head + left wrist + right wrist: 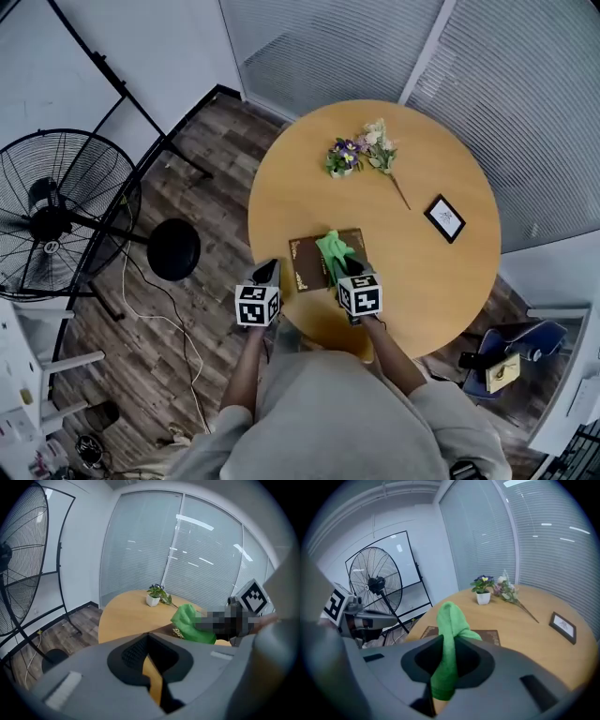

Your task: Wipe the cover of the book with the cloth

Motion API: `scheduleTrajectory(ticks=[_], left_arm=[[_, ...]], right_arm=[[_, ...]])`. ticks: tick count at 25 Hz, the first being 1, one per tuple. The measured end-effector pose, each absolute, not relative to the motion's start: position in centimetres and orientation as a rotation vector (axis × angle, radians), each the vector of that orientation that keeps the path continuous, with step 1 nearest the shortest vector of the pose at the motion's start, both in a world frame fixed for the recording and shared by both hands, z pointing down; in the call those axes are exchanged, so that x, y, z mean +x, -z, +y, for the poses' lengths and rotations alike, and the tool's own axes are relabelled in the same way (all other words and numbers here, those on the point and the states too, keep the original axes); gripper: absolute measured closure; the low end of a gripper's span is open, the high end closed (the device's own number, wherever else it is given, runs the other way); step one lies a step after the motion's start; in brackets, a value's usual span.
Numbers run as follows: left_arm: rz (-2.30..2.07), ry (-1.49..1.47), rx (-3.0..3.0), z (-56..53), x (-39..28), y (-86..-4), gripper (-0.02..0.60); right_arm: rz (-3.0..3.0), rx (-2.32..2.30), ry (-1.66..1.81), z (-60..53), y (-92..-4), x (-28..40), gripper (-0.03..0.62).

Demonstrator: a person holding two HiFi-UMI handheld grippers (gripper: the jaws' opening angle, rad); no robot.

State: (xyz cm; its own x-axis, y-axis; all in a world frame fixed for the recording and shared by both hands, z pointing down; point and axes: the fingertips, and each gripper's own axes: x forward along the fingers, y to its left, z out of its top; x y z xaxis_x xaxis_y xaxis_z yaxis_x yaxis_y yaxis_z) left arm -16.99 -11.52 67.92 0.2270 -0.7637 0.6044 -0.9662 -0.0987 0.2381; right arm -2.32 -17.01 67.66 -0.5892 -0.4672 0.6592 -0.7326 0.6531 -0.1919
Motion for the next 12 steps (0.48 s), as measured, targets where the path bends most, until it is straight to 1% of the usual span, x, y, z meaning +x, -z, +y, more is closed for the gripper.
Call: scheduleTrajectory(ticks=[12], left_arm=[[-1.665, -0.41, 1.824, -8.6, -20.2, -68.0, 0.575]], right_arm=[[-2.34, 0.696, -0.598, -12.0, -68.3, -9.2, 0.523]])
